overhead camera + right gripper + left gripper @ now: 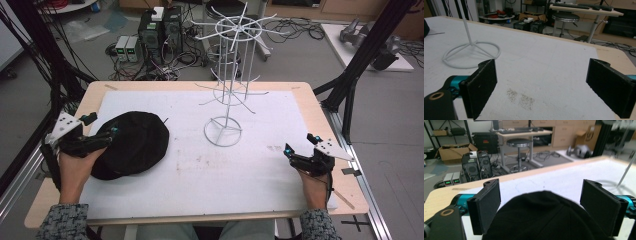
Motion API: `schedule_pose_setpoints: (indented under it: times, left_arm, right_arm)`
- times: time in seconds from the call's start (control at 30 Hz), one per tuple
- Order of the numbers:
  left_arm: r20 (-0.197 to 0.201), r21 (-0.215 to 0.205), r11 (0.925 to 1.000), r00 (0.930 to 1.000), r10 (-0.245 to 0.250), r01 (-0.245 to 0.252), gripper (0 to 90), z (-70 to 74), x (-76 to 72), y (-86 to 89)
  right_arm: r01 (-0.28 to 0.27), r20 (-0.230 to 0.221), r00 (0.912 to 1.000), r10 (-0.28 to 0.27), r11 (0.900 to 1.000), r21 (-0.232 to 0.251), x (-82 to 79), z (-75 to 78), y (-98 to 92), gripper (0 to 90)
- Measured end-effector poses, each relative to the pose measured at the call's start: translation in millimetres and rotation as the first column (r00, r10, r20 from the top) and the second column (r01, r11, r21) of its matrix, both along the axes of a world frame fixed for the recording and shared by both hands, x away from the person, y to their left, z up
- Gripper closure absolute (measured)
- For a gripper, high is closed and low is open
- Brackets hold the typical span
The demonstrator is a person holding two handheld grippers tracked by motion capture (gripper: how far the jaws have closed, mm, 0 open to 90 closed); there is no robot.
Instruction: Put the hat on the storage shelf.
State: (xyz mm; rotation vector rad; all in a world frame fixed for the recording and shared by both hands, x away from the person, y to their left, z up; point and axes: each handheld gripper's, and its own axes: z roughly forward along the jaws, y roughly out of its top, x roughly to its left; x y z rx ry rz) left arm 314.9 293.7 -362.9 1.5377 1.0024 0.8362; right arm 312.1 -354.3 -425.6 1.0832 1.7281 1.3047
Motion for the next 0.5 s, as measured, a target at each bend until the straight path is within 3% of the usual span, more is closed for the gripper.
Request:
schedule_pose_setpoints:
  times: [0.13, 0.5]
  left_arm:
    - [-0.025, 0.063, 0.9978, 0.9995, -0.022, 0.023, 17.9, -8.5, 6.4, -9.0]
    - [-0.111, 0.146, 0.9843, 0.9904, -0.083, 0.099, 20.2, -23.0, 24.6, -30.5]
  right_arm:
    - [0.007, 0.0, 1.0, -0.007, 1.0, 0.013, -0.5, -0.3, -2.4, 8.9]
    - [0.014, -0.009, 0.9999, -0.014, 1.0, 0.02, -8.2, -0.8, -9.0, 8.9]
